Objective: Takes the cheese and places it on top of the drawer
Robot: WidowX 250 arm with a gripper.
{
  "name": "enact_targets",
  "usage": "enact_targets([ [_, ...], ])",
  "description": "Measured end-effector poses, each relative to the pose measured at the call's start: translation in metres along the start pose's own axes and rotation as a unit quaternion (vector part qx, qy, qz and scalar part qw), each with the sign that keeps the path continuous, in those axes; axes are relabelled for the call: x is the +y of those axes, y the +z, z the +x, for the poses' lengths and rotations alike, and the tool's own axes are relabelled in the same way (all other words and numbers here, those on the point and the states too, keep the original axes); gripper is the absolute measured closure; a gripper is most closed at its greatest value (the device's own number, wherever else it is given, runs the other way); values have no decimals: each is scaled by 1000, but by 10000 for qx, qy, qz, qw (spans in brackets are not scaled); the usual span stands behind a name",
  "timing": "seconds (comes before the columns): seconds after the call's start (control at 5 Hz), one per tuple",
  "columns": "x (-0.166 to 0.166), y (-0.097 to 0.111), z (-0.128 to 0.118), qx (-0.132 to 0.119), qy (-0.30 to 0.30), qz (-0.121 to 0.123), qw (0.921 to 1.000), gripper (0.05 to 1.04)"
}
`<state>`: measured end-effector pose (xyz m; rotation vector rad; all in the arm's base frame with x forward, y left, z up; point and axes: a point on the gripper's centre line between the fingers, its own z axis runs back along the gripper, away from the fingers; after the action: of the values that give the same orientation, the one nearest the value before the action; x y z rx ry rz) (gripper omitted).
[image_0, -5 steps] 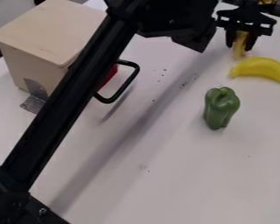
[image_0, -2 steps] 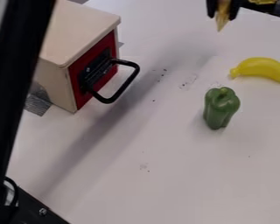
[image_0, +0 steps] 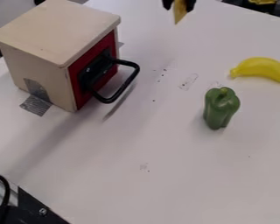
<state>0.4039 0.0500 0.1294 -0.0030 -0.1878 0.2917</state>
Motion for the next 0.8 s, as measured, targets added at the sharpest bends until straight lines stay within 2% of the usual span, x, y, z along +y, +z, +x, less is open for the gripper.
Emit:
enact_targets([
  [0.2, 29, 12, -17, -168, -330, 151, 9992, 596],
  [0.4, 48, 10, -31, -197, -625, 162, 9977, 596],
  [0.8, 74, 2, -44, 3, -624, 134, 9980, 596],
])
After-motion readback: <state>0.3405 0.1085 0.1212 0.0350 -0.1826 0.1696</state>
